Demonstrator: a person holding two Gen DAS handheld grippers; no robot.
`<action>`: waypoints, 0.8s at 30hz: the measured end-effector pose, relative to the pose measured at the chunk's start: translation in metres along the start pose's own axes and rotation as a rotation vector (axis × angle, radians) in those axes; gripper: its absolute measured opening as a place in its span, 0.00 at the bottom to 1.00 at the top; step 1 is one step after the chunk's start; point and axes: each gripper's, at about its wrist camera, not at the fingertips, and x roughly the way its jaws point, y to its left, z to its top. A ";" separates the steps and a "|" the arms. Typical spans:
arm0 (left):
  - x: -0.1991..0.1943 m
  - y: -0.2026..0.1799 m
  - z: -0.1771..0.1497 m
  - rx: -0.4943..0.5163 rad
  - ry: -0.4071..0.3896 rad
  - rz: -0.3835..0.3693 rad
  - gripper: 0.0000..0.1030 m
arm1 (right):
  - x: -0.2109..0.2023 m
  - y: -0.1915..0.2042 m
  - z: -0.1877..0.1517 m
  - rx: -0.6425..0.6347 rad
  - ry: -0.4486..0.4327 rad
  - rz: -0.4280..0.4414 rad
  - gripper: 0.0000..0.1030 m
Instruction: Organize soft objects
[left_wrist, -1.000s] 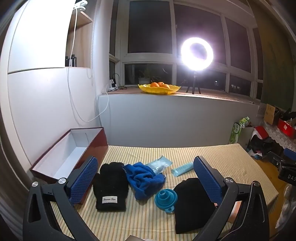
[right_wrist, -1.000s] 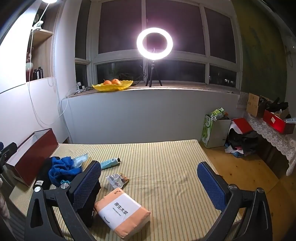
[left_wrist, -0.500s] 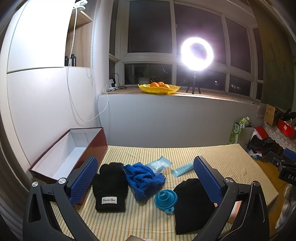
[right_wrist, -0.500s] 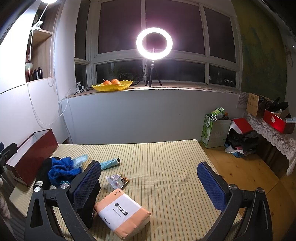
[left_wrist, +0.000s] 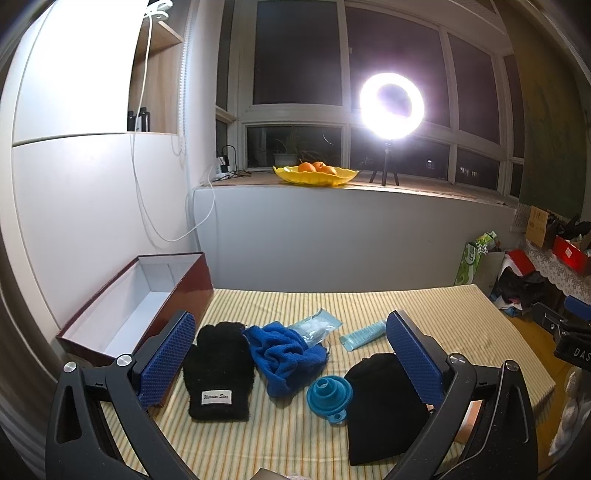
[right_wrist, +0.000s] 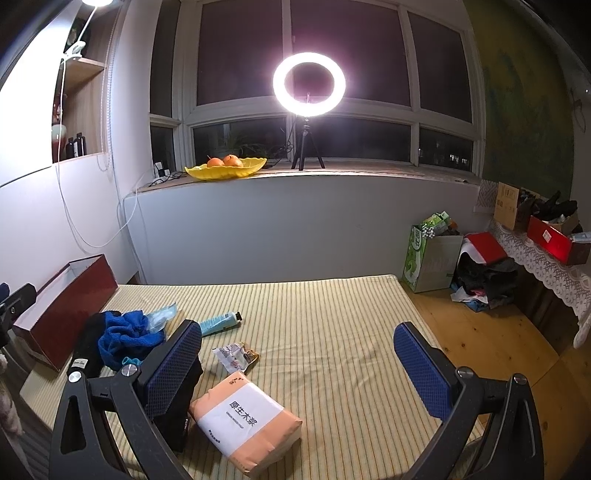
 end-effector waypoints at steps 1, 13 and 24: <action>0.000 0.000 0.000 0.000 0.000 -0.001 1.00 | 0.000 0.000 0.000 0.000 0.000 0.001 1.00; -0.001 -0.002 -0.001 0.000 0.005 0.000 1.00 | 0.003 0.000 -0.004 -0.002 0.012 0.003 1.00; 0.000 -0.003 0.000 0.001 0.007 0.000 1.00 | 0.004 0.000 -0.004 -0.003 0.016 0.003 1.00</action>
